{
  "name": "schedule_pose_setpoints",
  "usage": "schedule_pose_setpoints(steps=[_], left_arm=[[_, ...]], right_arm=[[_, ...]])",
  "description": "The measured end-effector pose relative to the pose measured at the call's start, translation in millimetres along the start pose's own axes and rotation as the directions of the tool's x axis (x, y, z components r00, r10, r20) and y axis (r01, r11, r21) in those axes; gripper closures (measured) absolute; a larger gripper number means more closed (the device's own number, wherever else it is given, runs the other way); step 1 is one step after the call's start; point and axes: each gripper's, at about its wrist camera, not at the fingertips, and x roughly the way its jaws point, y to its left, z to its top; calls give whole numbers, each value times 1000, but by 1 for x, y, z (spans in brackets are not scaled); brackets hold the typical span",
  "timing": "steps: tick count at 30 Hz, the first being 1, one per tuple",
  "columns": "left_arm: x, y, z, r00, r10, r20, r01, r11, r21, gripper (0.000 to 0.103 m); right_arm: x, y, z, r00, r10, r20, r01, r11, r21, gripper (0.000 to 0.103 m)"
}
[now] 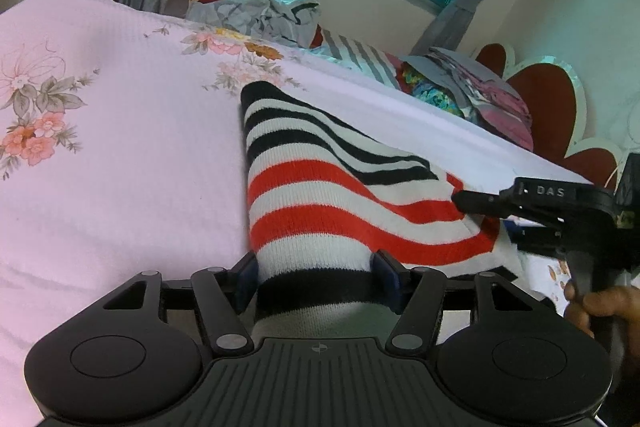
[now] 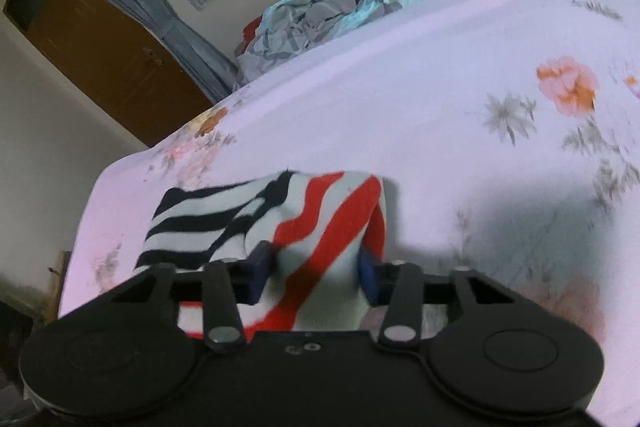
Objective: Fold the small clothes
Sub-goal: 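Press the folded bundle flat with both tools and open them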
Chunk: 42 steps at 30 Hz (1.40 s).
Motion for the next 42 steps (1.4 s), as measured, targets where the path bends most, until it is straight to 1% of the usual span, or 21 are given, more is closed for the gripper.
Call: schedule_pose_setpoints(steps=[1, 5, 7, 9, 11, 12, 15, 17, 19, 21, 24, 26, 27, 28, 30, 32, 34, 36, 40, 41, 42], left_arm=[[2, 1, 0, 1000, 3, -1, -3, 1000, -1, 42], [10, 2, -4, 1000, 26, 6, -26, 1000, 10, 30], [12, 2, -5, 999, 34, 3, -34, 999, 1, 25], [11, 2, -4, 999, 38, -5, -38, 999, -7, 25], [3, -1, -2, 999, 51, 1, -51, 999, 0, 25], [-3, -2, -3, 998, 62, 17, -62, 998, 7, 24], [-30, -3, -3, 994, 72, 84, -74, 997, 15, 24], [-48, -5, -4, 991, 58, 119, -61, 998, 29, 24], [-61, -10, -9, 991, 36, 132, -44, 997, 56, 24], [-68, -16, -17, 993, 8, 122, -18, 996, 83, 24], [-61, -21, -31, 998, -4, 61, -2, 995, 97, 24], [-50, -18, -40, 1000, 4, 9, -5, 996, 90, 24], [-44, -16, -45, 1000, 28, -4, -27, 995, 96, 24], [-40, -12, -49, 999, 35, -26, -33, 995, 90, 24], [-31, 1, -55, 998, 19, -61, -17, 999, 28, 24], [-29, 6, -57, 998, 7, -61, -6, 1000, 13, 24], [-29, 1, -56, 998, 17, -54, -15, 999, 37, 24], [-31, 0, -53, 998, 22, -58, -20, 999, 30, 24], [-48, -7, -47, 999, 37, -26, -36, 999, 17, 24], [-54, -10, -45, 999, 45, -20, -45, 999, 19, 24], [-57, -11, -43, 999, 50, -19, -50, 999, 20, 24]], right_arm=[[4, 5, 1, 1000, -18, 11, 19, 999, -47, 70], [16, 22, 4, 994, -87, 58, 98, 974, -205, 82], [27, 22, 5, 990, -130, 55, 140, 962, -236, 83], [35, 16, 6, 990, -140, 22, 141, 964, -224, 82], [28, 18, 7, 990, -134, 34, 138, 968, -208, 78], [20, 19, 6, 991, -126, 42, 132, 972, -193, 74], [-14, 22, 0, 995, -74, 69, 84, 984, -156, 73], [-42, 27, -9, 995, -39, 95, 55, 984, -171, 72], [-68, 37, -25, 994, -8, 104, 29, 979, -200, 72], [-84, 44, -42, 995, 1, 103, 24, 972, -235, 72], [-97, 50, -66, 995, -7, 100, 32, 966, -257, 72], [-97, 51, -81, 994, -43, 99, 68, 960, -273, 72], [-95, 50, -87, 992, -76, 102, 102, 953, -285, 76], [-91, 47, -93, 988, -117, 100, 142, 948, -285, 76], [-84, 37, -99, 984, -159, 83, 175, 953, -249, 77], [-72, 24, -106, 982, -182, 41, 187, 959, -211, 76], [-67, 17, -111, 985, -171, 36, 175, 970, -168, 75], [-62, 12, -114, 986, -165, 35, 168, 976, -135, 72], [-65, -3, -114, 992, -123, -19, 122, 992, -23, 71], [-65, -5, -116, 992, -126, -33, 125, 992, -12, 68], [-66, -6, -116, 990, -132, -47, 132, 991, 4, 61]])
